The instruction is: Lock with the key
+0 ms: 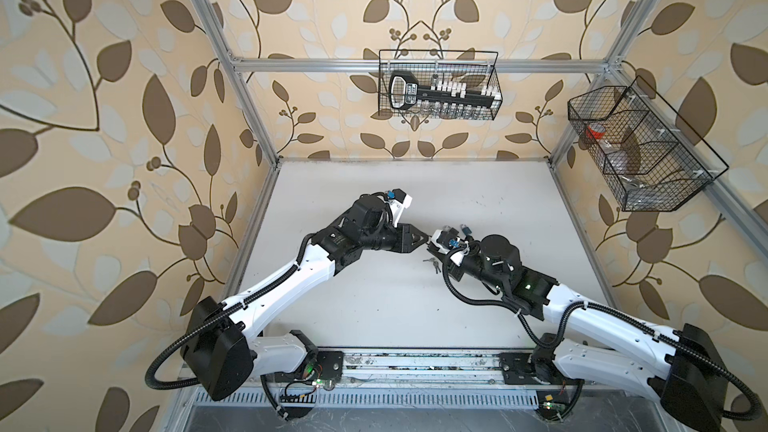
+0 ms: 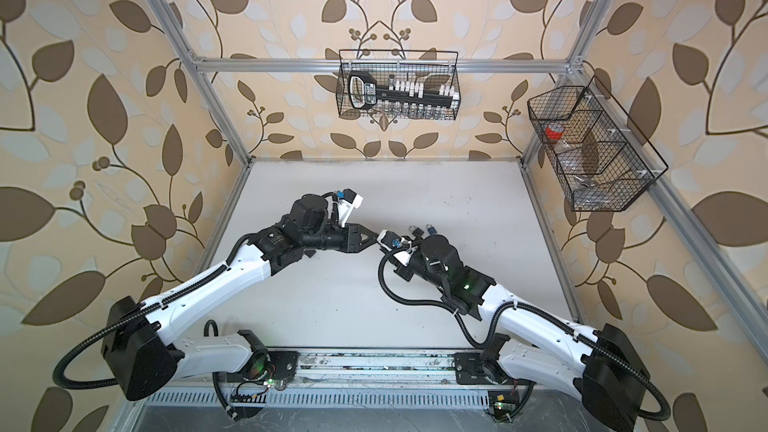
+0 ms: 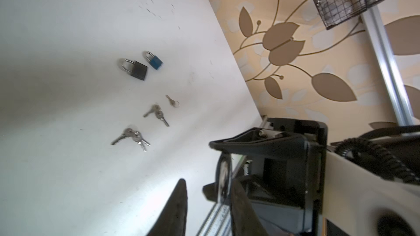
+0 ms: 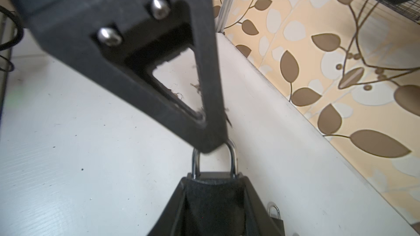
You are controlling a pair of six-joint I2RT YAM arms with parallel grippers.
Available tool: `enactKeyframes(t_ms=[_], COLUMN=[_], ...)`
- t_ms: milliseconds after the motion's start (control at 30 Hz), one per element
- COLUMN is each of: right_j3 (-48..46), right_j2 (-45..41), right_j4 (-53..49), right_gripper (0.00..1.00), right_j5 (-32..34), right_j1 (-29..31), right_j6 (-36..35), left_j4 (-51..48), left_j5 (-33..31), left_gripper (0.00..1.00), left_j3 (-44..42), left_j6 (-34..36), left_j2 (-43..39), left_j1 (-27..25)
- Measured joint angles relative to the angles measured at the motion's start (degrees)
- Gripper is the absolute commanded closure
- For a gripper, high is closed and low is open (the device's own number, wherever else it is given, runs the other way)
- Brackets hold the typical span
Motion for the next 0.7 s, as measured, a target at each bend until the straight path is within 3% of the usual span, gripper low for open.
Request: enactKeyframes(t_ms=[67, 167, 300, 500, 700], right_j3=[0.2, 0.4, 2.8, 11.2, 20.4], right_j2=[0.6, 1.9, 5.3, 16.9, 30.9], right_j4=[-0.1, -0.9, -4.4, -10.3, -16.5], right_gripper=[1.00, 1.00, 1.00, 1.00, 1.00], right_j5=[2.3, 4.1, 3.4, 0.0, -5.0], right_j1=[-0.3, -1.7, -5.1, -10.7, -15.1], right_j6=[0.6, 1.0, 2.1, 3.4, 3.6], left_j4=[-1.1, -2.9, -4.4, -5.0, -5.5], left_j5=[-3.2, -6.5, -8.5, -8.9, -9.4], left_gripper=[0.53, 0.32, 0.19, 0.03, 0.01], left_j3=[-0.5, -1.4, -4.9, -10.9, -13.0], left_j6=[-0.4, -1.1, -2.0, -4.5, -6.0], left_j2=[-2.1, -4.3, -5.4, -6.5, -9.0], left_j1=[2.2, 6.4, 10.0, 14.2, 16.9])
